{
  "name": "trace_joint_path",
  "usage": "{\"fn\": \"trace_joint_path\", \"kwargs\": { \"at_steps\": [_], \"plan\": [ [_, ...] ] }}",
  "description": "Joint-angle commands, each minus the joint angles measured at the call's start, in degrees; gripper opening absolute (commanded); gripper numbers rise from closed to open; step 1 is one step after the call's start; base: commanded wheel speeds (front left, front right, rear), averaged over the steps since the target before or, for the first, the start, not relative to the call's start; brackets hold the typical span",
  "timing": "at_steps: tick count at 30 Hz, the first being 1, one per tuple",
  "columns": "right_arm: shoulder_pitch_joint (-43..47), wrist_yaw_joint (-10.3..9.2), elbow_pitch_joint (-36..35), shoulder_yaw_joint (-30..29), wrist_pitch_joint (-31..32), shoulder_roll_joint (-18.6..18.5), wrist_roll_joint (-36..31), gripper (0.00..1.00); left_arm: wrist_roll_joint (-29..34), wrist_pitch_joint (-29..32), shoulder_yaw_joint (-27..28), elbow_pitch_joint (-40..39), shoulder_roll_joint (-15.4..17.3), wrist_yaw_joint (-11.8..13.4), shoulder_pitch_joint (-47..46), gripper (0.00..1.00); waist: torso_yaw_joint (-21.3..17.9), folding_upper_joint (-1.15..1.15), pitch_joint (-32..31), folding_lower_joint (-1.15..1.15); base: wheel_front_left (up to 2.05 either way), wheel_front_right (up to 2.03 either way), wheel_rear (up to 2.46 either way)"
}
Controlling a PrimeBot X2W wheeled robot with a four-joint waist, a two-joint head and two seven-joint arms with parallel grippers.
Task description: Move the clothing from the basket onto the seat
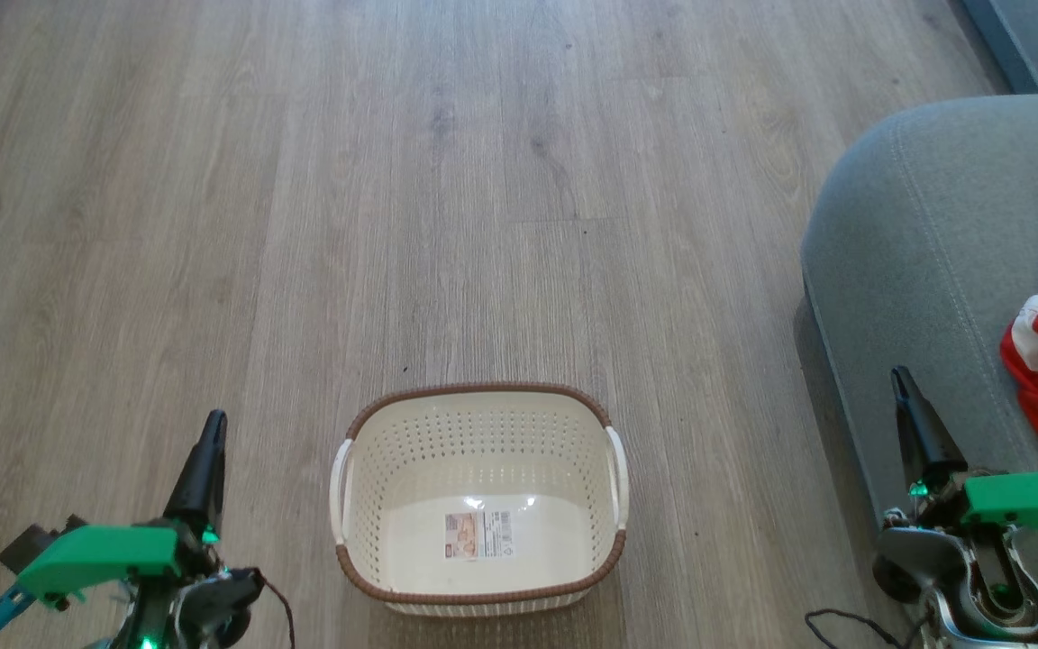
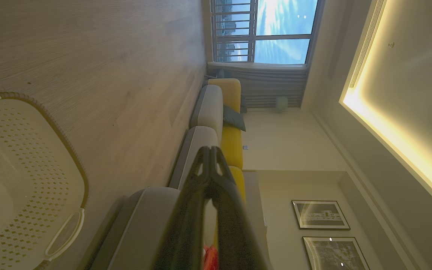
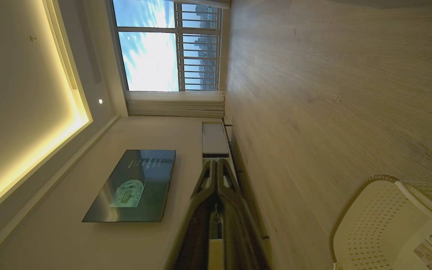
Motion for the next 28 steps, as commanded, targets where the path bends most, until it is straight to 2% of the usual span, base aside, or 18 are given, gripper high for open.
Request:
{"fn": "trace_joint_path", "kwargs": {
  "at_steps": [1,28],
  "plan": [
    [-1.1,0.02,-2.3,1.0,0.2,-0.1,0.3,0.00,-0.4,0.4,1.4,-2.0,0.9,-0.5,-2.8,0.00,0.0,0.00,0.0,0.00,0.00,0.00,0.00],
    [-1.1,0.02,-2.3,1.0,0.2,-0.1,0.3,0.00,-0.4,0.4,1.4,-2.0,0.9,-0.5,-2.8,0.00,0.0,0.00,0.0,0.00,0.00,0.00,0.00]
  ]
}}
